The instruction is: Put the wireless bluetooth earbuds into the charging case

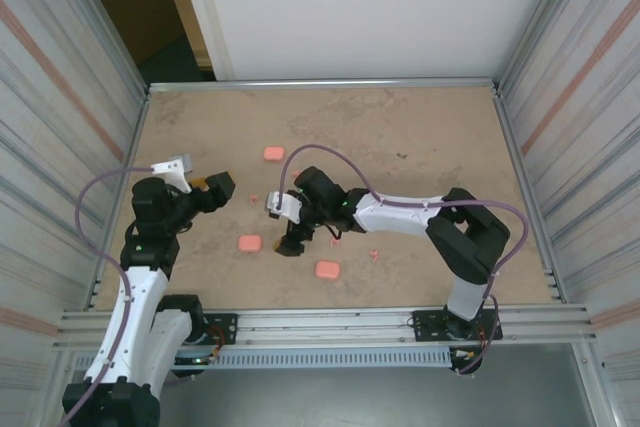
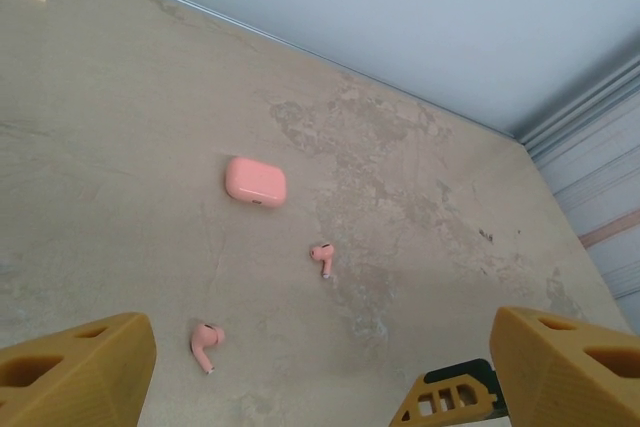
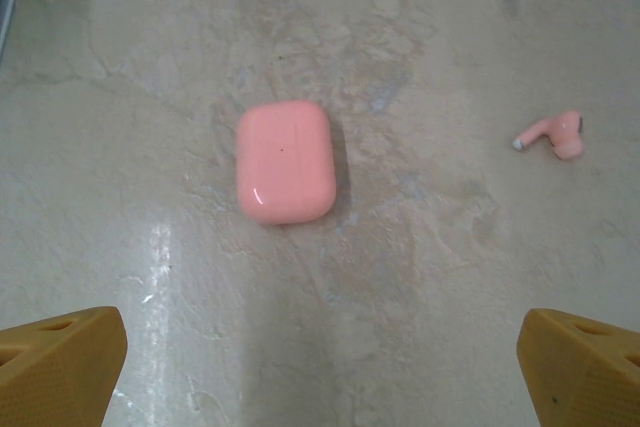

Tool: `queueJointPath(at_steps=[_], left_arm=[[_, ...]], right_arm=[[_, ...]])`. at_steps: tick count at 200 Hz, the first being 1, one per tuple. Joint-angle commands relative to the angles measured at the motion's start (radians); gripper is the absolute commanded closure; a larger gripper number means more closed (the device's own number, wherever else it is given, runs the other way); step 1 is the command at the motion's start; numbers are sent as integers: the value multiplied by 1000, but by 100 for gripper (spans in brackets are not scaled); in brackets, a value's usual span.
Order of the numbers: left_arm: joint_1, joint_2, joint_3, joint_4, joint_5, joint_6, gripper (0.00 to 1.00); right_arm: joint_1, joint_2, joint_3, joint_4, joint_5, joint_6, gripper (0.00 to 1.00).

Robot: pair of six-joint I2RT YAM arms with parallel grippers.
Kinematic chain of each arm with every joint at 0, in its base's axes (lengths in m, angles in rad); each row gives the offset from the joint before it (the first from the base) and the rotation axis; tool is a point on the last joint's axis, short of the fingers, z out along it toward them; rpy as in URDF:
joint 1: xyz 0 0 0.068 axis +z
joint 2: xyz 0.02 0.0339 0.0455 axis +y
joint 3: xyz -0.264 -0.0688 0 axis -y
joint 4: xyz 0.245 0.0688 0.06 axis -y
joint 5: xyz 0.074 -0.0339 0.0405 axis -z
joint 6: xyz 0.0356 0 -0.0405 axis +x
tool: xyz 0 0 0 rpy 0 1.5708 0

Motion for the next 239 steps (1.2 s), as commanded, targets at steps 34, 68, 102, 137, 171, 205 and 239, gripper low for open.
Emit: queueJointPath(at_steps=[34,68,102,137,171,205,239], left_arm=[[9,-10,-4,-10,-21,26,13],[8,-11,-5,-11,-25,28,12],[8,-11,-7,-7,-25,28,12],[10,-13,-9,-6,-26,27,11],[9,-9,-8,-3,-26,26,11],[9,-7,-9,-2,-25,25,11],[11,-5,-6,0,-25,26,10]], right_arm=[[53,115,76,93,2,-146,1],[81,190,115,130,8,-132,1],[96,235,146,139,13,-106,1],[101,259,158,143,23,-85,0],[104,287,181,119,34,-71,3],[106,307,201,100,38,-67,7],[105,324,224,61,47,-72,11]])
